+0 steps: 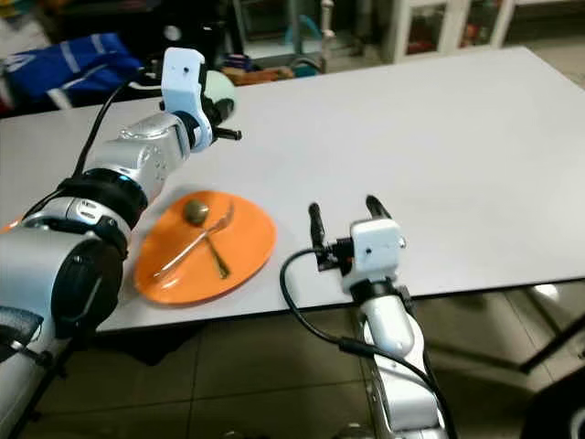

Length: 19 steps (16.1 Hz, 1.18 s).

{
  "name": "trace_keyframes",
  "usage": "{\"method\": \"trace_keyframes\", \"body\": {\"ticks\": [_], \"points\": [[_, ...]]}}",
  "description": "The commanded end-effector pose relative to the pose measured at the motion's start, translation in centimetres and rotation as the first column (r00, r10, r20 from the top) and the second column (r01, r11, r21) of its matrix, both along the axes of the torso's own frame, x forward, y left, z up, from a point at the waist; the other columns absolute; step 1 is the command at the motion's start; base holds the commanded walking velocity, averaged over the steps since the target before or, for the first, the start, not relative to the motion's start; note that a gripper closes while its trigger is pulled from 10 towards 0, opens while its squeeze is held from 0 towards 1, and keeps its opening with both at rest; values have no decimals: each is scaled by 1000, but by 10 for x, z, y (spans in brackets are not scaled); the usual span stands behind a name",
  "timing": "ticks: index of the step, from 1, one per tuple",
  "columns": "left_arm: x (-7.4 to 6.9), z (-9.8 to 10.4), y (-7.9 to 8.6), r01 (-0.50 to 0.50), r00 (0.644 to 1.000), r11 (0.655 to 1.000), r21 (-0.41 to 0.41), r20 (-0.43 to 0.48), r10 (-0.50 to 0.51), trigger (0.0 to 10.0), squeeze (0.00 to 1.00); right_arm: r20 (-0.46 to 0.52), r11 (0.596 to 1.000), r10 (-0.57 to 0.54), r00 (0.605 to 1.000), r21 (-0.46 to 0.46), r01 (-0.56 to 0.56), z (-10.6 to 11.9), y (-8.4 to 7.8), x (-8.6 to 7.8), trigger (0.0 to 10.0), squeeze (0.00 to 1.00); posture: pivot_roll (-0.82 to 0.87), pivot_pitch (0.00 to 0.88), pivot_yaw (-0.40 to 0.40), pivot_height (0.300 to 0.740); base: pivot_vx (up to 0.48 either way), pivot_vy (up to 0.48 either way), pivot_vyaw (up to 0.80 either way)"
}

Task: Setting the table

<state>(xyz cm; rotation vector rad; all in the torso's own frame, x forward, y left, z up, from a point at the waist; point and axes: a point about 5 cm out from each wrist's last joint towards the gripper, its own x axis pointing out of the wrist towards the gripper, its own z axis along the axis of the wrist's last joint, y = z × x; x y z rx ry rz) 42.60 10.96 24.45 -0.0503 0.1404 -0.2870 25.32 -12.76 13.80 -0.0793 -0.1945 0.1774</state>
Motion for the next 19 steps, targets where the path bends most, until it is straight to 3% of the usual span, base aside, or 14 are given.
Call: {"method": "trace_keyframes", "body": {"ticks": [1, 5, 6, 7, 9, 14, 19], "points": [[1, 5, 4, -42, 999, 999, -15, 2, 42, 0, 0, 8, 1000, 8, 1000, 2, -8, 4, 4, -1, 10000, 0, -373, 79, 178, 740, 0, 0, 0], [-2, -22, 15, -156, 983, 987, -36, -107, 152, 0, 0, 3, 1000, 15, 1000, -14, -15, 7, 2, -6, 10000, 0, -394, 94, 179, 740, 0, 0, 0], [-2, -27, 15, -188, 974, 979, -75, -140, 177, 0, 0, -1, 1000, 15, 1000, -18, -15, 9, 0, -8, 10000, 0, -413, 108, 177, 740, 0, 0, 0], [-3, -29, 14, -200, 970, 975, -92, -156, 184, 0, 0, -4, 1000, 13, 1000, -21, -13, 9, -1, -10, 10000, 0, -418, 113, 177, 740, 0, 0, 0], [-3, -29, 15, -290, 946, 936, -200, -206, 249, 0, 0, -23, 999, 9, 1000, -34, -10, 8, -4, -17, 10000, 0, -438, 134, 169, 740, 0, 0, 0], [-3, -31, 15, -345, 928, 897, -275, -246, 281, 0, 0, -43, 999, 8, 999, -45, -10, 10, -6, -22, 10000, 0, -450, 153, 165, 740, 0, 0, 0], [-3, -28, 12, -283, 949, 936, -210, -200, 242, 0, 0, -58, 999, 10, 998, -45, -13, 10, -4, -24, 10000, 0, -439, 157, 166, 740, 0, 0, 0]]}}
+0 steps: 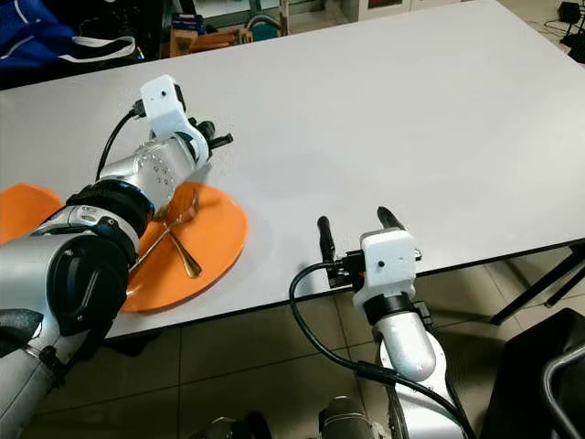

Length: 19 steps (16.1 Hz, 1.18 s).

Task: Setting the table

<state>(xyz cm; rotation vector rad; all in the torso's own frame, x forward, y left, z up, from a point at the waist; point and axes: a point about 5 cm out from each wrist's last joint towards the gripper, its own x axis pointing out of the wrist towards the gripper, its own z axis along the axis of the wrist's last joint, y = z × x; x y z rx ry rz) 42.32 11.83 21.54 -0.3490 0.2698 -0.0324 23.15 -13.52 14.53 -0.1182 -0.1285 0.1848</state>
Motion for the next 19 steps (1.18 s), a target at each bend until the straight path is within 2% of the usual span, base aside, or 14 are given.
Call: {"method": "trace_keyframes", "body": {"ticks": [1, 4, 7, 9, 11, 13, 14, 15, 16, 17, 19], "points": [[-1, -2, 0, 22, 1000, 998, 56, -12, -21, 0, 0, 0, 1000, 12, 1000, 1, -12, 2, 5, -2, 10000, 0, -437, 157, 168, 740, 0, 0, 0], [-1, -4, 1, 30, 999, 998, 64, -19, -29, 0, 0, -4, 1000, 8, 1000, 3, -8, 2, 6, -2, 10000, 0, -437, 159, 172, 740, 0, 0, 0], [-1, -2, 2, 67, 998, 991, 119, -11, -66, 0, 0, -5, 1000, 7, 1000, 5, -7, 2, 6, -2, 10000, 0, -434, 159, 174, 740, 0, 0, 0], [1, 6, 4, 161, 986, 950, 267, 1, -167, 0, 0, -8, 1000, 5, 1000, 6, -5, 2, 6, -3, 10000, 0, -433, 162, 177, 740, 0, 0, 0], [1, 9, 6, 183, 981, 934, 306, 1, -192, 0, 0, -10, 1000, 4, 1000, 7, -4, 2, 5, -3, 10000, 0, -433, 162, 177, 740, 0, 0, 0], [1, 15, 6, 254, 962, 895, 366, 0, -273, 0, 0, -13, 1000, 1, 1000, 8, -1, 1, 6, -3, 10000, 0, -429, 166, 181, 740, 0, 0, 0], [1, 19, 5, 330, 934, 840, 431, -22, -356, 0, 0, -15, 1000, 0, 1000, 9, 0, 1, 6, -3, 10000, 0, -428, 166, 184, 740, 0, 0, 0], [1, 20, 3, 358, 922, 815, 457, -34, -386, 0, 0, -15, 1000, 0, 1000, 9, 0, 1, 6, -3, 10000, 0, -428, 166, 184, 740, 0, 0, 0], [-1, 21, -1, 428, 886, 755, 498, -67, -458, 0, 0, -15, 1000, 2, 1000, 10, -2, 1, 7, -3, 10000, 0, -427, 165, 186, 740, 0, 0, 0], [-2, 21, -6, 491, 844, 678, 547, -104, -527, 0, 0, -14, 1000, 3, 1000, 10, -3, 1, 7, -3, 10000, 0, -424, 163, 190, 740, 0, 0, 0], [-5, 23, -16, 572, 769, 561, 599, -152, -621, 0, 0, -14, 1000, 5, 1000, 12, -4, 0, 8, -2, 10000, 0, -421, 163, 194, 740, 0, 0, 0]]}}
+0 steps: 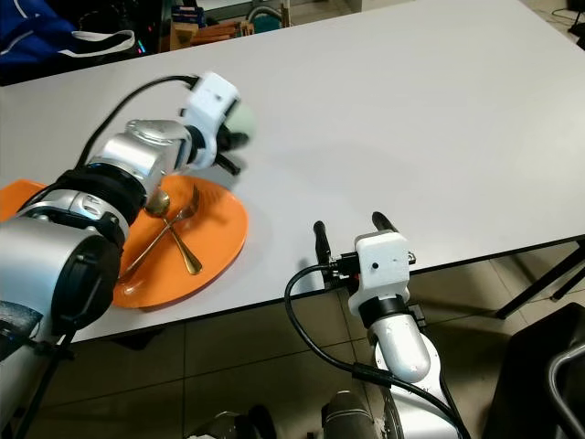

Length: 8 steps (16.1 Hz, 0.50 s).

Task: Setting the table

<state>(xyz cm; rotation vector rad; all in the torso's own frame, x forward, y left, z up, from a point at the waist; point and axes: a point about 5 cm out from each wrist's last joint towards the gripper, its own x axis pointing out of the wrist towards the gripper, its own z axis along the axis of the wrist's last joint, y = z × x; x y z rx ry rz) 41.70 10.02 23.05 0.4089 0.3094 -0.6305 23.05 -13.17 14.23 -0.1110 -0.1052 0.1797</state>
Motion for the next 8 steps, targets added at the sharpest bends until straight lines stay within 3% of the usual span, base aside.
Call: {"method": "trace_keyframes", "body": {"ticks": [1, 2, 4, 5, 8], "points": [[-1, 8, -6, 92, 996, 993, 73, 7, -93, 0, 0, 10, 1000, 12, 1000, 9, -12, 3, 5, -1, 10000, 0, -420, 165, 197, 740, 0, 0, 0], [-2, 8, -8, 120, 993, 989, 90, 0, -121, 0, 0, 10, 1000, 12, 1000, 9, -12, 3, 5, 0, 10000, 0, -420, 164, 198, 740, 0, 0, 0], [-9, 6, -23, 290, 957, 945, 153, -55, -285, 0, 0, 9, 1000, 15, 1000, 12, -15, 2, 7, 0, 10000, 0, -421, 161, 208, 740, 0, 0, 0], [-13, 8, -31, 396, 918, 903, 167, -91, -386, 0, 0, 9, 1000, 16, 1000, 15, -16, 2, 8, 0, 10000, 0, -422, 161, 217, 740, 0, 0, 0], [-21, 4, -39, 547, 837, 802, 241, -180, -517, 0, 0, 10, 1000, 14, 1000, 21, -14, 1, 10, -1, 10000, 0, -423, 160, 234, 740, 0, 0, 0]]}}
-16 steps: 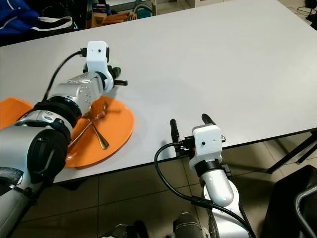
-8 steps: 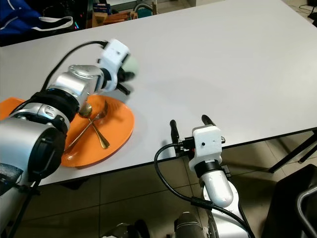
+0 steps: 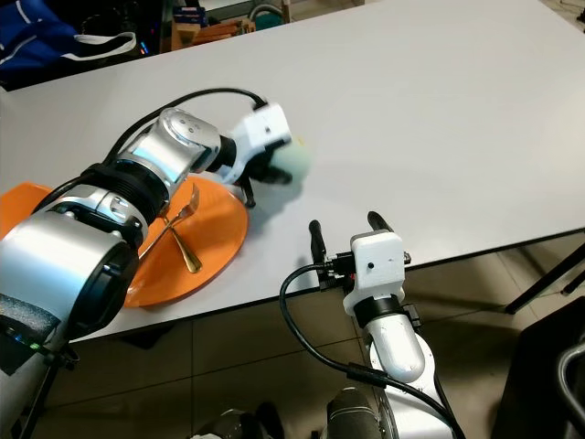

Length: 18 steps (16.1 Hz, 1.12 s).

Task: Setting the table

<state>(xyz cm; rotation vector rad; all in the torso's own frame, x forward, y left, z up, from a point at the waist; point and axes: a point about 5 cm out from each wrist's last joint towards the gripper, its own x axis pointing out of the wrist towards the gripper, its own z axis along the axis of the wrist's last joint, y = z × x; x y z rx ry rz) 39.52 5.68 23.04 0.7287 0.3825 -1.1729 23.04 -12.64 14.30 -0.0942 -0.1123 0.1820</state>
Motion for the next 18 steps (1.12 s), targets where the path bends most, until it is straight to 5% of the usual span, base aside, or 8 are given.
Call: {"method": "trace_keyframes", "body": {"ticks": [1, 11, 13, 17, 18], "points": [[-2, 1, 3, 70, 998, 994, 86, -8, -69, 0, 0, 4, 1000, 10, 1000, 6, -10, 0, 6, -1, 10000, 0, -422, 159, 236, 740, 0, 0, 0], [-13, -22, 17, 302, 953, 866, 399, -89, -291, 0, 0, -5, 1000, 6, 1000, 22, -6, -4, 11, -2, 10000, 0, -408, 171, 262, 740, 0, 0, 0], [-12, -24, 17, 322, 938, 813, 485, -46, -344, 10000, 0, -5, 1000, 4, 1000, 24, -4, -4, 11, -2, 10000, 0, -409, 172, 265, 740, 0, 0, 0], [-11, -30, 19, 326, 906, 704, 631, 3, -423, 10000, 0, -7, 1000, 2, 1000, 25, -2, -4, 12, -2, 10000, 0, -408, 173, 264, 740, 0, 0, 0], [-11, -30, 19, 322, 903, 692, 647, 10, -429, 10000, 545, -7, 1000, 2, 1000, 25, -2, -4, 12, -1, 10000, 0, -406, 175, 264, 740, 0, 0, 0]]}}
